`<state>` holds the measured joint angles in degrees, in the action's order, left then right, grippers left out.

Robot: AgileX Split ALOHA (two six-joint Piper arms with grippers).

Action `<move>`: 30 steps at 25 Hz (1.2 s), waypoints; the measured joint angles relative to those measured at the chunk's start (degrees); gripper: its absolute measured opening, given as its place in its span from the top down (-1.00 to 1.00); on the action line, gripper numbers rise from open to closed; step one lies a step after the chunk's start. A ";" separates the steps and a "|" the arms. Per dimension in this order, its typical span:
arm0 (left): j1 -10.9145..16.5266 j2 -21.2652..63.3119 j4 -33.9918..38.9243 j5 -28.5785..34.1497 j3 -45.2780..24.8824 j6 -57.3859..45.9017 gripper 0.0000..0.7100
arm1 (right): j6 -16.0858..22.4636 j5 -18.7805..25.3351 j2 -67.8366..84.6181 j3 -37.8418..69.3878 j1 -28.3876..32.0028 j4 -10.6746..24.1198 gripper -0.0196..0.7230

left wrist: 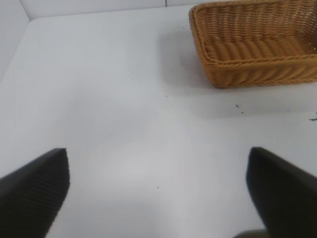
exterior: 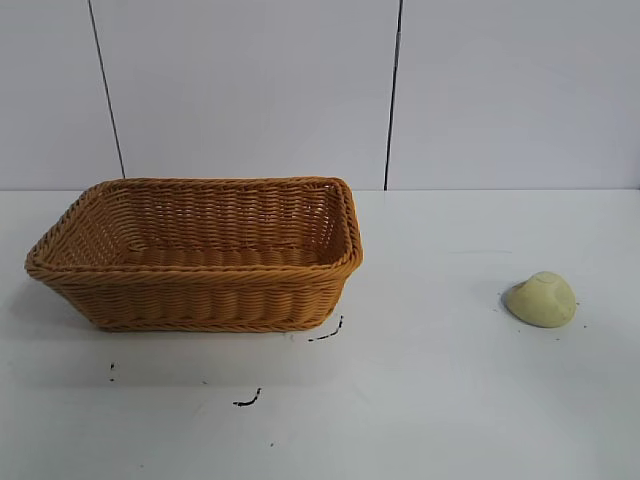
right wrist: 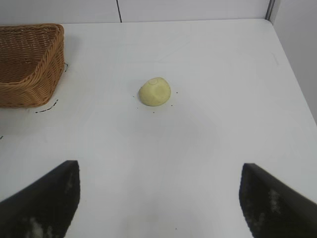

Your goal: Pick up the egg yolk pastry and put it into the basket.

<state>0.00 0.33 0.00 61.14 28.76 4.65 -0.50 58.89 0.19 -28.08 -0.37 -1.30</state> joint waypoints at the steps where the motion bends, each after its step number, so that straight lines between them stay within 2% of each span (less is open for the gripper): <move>1: 0.00 0.00 0.00 0.00 0.00 0.00 -0.96 | 0.00 0.00 0.00 0.00 0.00 0.00 -0.74; 17: 0.00 0.00 0.00 0.00 0.00 0.00 -0.96 | 0.00 0.17 -0.98 -0.72 0.00 -0.17 -0.78; 21: 0.00 0.00 0.00 0.00 0.00 0.00 -0.96 | 0.00 0.17 -9.86 -5.40 0.00 -0.40 -0.90; 30: 0.00 0.00 0.00 0.00 0.00 0.00 -0.96 | 0.00 -0.03 -43.10 -21.92 0.00 0.20 -0.92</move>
<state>0.00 0.33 0.00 61.14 28.76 4.65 -0.50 58.86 -42.91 -50.00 -0.37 -1.10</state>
